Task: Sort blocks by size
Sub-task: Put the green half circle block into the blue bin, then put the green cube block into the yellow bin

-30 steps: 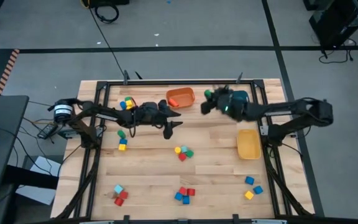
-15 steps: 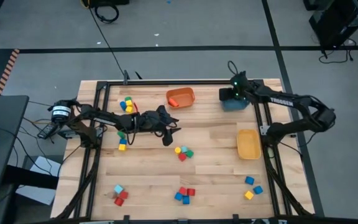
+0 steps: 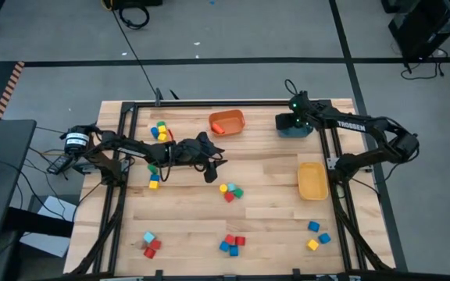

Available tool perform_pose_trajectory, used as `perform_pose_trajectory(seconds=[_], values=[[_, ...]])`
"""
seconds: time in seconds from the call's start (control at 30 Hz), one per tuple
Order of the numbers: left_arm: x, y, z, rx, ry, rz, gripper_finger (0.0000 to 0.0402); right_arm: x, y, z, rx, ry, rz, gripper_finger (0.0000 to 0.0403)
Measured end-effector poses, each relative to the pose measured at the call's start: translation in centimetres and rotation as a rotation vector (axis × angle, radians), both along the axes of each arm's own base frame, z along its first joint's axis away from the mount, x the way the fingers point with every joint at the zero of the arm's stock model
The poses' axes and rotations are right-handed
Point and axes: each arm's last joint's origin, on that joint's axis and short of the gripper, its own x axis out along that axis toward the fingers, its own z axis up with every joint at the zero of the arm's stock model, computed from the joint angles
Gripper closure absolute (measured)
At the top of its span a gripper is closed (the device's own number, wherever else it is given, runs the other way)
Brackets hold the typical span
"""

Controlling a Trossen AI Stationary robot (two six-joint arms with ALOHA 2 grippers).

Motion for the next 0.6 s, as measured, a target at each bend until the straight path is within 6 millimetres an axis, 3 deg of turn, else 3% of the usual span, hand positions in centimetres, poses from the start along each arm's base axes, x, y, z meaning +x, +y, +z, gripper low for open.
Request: perform_pose_trajectory(seconds=[0.33,0.6], values=[[0.1,0.0,0.2,0.001,-0.025,0.000,0.0199,-0.7,0.9,1.6,-0.023,-0.026,0.002,0.0268],[0.2,0.0,0.5,0.004,-0.063,0.000,0.0199,-1.0,3.6,3.7,-0.037,-0.054,0.055,0.0271]])
